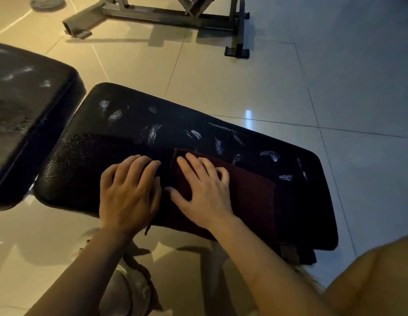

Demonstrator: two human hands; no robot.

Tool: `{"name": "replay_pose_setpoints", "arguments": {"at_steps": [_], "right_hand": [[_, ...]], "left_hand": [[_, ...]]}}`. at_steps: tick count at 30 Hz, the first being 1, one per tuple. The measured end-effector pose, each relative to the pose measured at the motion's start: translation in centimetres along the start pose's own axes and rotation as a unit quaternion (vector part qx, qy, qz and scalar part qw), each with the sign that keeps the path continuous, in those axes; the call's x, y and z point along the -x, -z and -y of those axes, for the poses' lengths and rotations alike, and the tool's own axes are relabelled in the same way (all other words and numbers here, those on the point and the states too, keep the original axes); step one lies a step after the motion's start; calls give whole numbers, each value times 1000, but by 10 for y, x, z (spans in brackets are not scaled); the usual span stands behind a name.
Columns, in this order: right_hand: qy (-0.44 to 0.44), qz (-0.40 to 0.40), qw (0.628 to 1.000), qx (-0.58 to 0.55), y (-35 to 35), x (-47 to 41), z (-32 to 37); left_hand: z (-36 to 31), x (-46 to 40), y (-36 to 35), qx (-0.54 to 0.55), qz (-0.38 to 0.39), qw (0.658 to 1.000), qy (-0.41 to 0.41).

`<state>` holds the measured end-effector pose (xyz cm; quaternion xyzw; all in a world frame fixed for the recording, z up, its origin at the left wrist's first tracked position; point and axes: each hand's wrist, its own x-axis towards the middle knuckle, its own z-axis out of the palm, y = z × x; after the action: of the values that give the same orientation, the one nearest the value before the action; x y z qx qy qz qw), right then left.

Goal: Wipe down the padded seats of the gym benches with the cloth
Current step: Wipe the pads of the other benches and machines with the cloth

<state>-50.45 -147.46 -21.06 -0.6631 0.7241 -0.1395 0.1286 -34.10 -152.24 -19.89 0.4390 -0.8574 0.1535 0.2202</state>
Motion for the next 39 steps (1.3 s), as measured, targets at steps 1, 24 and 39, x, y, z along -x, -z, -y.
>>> {"name": "replay_pose_setpoints", "arguments": {"at_steps": [1,24,39], "right_hand": [[-6,-1,1000,-6,-2,3,-5],[96,25,995,-15,-15,1,64],[-88,-33,995,-32,-33,28,94]], "left_hand": [[0,0,0,1,2,1000,3],[74,-29,43,118,13,992,40],[121,0,23,233,-35,964,127]]}}
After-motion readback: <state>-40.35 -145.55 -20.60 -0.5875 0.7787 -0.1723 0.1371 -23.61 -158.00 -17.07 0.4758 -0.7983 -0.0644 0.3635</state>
